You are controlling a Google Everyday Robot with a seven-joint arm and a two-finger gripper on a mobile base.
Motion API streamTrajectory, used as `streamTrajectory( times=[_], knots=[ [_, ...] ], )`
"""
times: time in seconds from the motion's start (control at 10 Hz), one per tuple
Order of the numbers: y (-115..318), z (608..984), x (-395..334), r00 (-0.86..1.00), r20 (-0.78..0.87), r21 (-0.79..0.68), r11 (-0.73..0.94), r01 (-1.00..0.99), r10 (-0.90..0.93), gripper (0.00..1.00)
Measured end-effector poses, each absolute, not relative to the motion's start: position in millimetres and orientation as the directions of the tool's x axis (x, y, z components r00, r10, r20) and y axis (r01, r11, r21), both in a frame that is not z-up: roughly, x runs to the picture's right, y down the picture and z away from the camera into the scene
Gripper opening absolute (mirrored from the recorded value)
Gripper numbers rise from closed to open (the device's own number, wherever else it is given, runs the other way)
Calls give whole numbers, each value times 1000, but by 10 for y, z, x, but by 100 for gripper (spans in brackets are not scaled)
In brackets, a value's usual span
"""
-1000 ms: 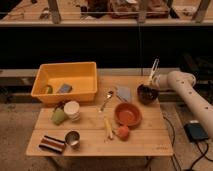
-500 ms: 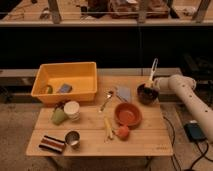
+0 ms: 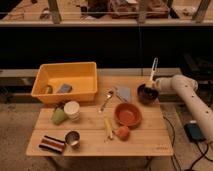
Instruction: Wipe purple bowl with brush
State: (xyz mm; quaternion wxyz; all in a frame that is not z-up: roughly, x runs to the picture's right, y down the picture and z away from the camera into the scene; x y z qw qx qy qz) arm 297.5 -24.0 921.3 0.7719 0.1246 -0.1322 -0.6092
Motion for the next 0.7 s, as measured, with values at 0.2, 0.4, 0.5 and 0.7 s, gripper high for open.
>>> streamTrajectory(
  times=[0.2,0.4,0.5,0.7],
  knots=[
    [-105,9298,2842,163,64,341,175,924,-985,17],
    [48,9452,2757,119,58,307,131,943,-991,17],
    [127,9515,2723,108,55,297,119,947,-993,17],
    [173,9506,2728,107,38,280,114,953,-994,17]
  ],
)
